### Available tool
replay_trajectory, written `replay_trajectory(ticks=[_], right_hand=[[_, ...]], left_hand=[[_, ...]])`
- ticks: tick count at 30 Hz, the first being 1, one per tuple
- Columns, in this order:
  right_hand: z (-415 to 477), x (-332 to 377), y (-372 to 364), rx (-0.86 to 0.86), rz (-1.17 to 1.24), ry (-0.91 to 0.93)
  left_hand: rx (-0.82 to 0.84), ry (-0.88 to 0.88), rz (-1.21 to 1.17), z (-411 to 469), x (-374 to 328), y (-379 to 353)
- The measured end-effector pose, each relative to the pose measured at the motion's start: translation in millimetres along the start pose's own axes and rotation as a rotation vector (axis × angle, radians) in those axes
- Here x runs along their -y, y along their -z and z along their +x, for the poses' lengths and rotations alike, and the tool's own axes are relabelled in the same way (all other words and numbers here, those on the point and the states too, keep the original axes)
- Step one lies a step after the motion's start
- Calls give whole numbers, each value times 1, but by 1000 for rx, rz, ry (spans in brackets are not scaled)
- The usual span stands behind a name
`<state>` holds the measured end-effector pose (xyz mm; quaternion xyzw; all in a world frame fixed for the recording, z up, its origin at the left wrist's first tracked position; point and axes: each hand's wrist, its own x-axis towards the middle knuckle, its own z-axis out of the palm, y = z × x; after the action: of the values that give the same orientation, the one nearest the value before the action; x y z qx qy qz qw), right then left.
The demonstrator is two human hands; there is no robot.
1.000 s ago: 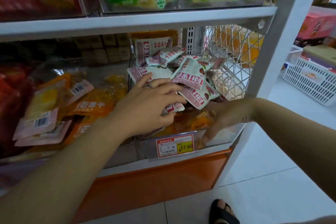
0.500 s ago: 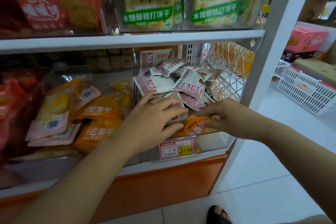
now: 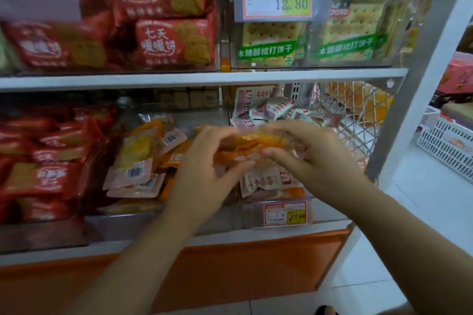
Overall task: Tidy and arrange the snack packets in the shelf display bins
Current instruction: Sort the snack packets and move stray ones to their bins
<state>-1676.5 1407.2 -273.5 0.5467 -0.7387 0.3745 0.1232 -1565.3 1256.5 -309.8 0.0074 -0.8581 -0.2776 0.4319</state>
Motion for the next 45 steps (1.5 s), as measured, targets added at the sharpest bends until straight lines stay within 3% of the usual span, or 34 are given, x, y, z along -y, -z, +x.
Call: replay_trajectory(ticks=[5, 9, 11, 14, 16, 23, 27, 29, 34, 40, 45], right_hand=[[12, -13, -15, -4, -35, -169], [11, -22, -17, 43, -127, -195], [9, -24, -17, 74, -142, -180], [2, -29, -13, 117, -120, -188], [-3, -34, -7, 132, -106, -223], [-18, -49, 19, 110, -123, -384], [-22, -59, 32, 193, -188, -500], [-24, -63, 36, 278, -199, -523], [-26, -70, 39, 348, -116, -516], [-34, -86, 35, 528, -20, -537], [-31, -97, 24, 450, 128, -563]], left_hand=[[-229, -96, 207, -1, 30, 31], [-274, -4, 392, -2, 57, 46], [-112, 119, 500, 0, 71, 48], [371, 258, 588, -1, 87, 42], [574, 343, 546, -1, 87, 41], [710, 404, 510, 7, 68, 46], [522, 238, 400, 18, 28, 30], [517, 131, 392, 24, 4, 11], [758, -149, 449, 43, -21, -49], [949, -190, 610, 58, -3, -86], [1001, -210, 706, 62, 3, -86]])
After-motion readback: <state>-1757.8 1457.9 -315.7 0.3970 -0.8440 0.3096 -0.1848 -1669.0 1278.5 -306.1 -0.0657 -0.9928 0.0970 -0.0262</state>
